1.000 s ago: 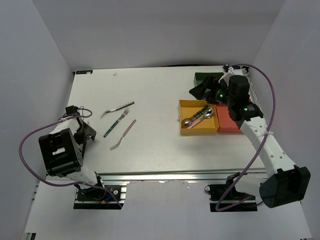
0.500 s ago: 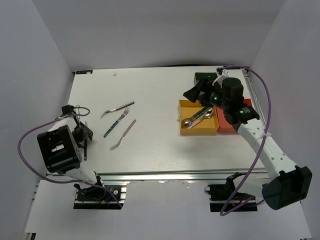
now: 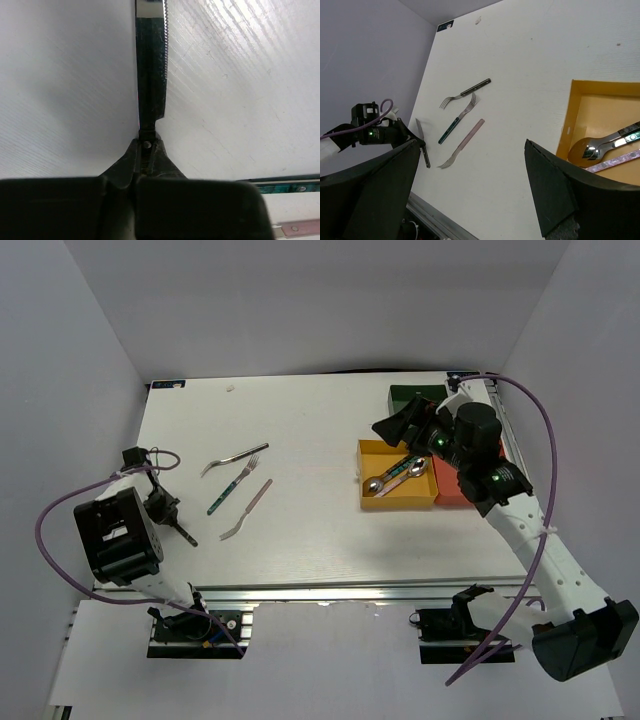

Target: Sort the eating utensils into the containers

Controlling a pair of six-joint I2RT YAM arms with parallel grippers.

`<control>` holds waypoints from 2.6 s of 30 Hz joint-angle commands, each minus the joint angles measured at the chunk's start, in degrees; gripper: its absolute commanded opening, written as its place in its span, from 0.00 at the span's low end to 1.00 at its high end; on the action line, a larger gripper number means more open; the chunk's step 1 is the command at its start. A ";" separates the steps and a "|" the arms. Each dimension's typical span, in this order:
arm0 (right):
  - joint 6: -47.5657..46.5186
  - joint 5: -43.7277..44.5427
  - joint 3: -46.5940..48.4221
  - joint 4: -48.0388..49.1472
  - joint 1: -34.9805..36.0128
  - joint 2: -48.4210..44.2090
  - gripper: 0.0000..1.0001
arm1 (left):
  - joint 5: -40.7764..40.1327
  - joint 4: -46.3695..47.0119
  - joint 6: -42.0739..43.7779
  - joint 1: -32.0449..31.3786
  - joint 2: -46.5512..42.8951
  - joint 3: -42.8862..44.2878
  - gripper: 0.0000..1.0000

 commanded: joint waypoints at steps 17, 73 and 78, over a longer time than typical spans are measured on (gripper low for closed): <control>0.95 -13.32 -10.51 20.94 5.35 3.85 0.89 | 6.10 0.96 2.05 -8.58 -21.20 -0.83 0.00; -4.41 14.88 38.61 8.50 -22.23 53.57 0.00 | -4.16 5.53 4.69 -41.29 -52.43 -7.77 0.98; -3.71 16.56 48.01 5.86 -22.24 61.59 0.00 | -3.71 5.27 4.77 -41.29 -49.26 -7.42 0.98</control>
